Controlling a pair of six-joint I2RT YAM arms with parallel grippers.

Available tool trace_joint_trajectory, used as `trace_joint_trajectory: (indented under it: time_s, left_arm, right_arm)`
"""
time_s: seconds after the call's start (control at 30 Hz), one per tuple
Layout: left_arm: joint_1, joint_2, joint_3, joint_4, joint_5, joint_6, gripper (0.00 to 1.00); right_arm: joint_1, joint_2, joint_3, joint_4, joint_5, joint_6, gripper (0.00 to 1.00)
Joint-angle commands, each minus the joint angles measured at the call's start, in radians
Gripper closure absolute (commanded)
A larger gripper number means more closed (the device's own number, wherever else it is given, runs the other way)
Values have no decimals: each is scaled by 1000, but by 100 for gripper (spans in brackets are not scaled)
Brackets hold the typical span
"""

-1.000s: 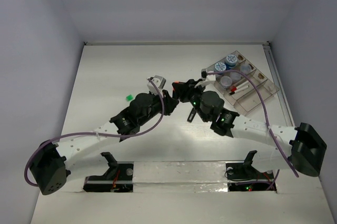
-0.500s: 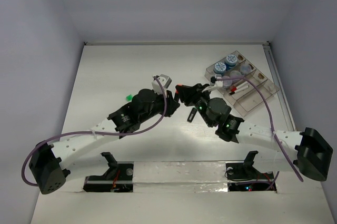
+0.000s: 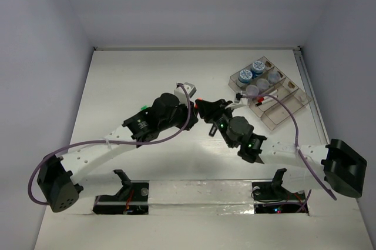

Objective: Sort the stationery into containers
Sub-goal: Close the pen cap on the pen.

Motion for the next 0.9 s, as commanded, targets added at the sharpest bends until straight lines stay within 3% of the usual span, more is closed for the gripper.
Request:
trace_joint_trajectory:
  time_s: [0.0,0.23,0.5,0.7,0.87]
  left_arm:
    - [75,-41,192,562,-144,29,100]
    - [84,-27,181,573,-98,6,100]
    - [84,-47,9,625,-64,-69,100]
    - [84,-53,73,622,-86,-19,100]
    - [93,-74,106,556,-92,15,100]
  right_arm:
    - [155,33,-97,-219,-288,101,100]
    - [164,55,-105,-192,-311,133,100]
    - [164,-70,-28,-328,-194,40,100]
    - [164,50,-57,-250,-277,127,100]
    - [164,1,-104,-264,-241,152,100]
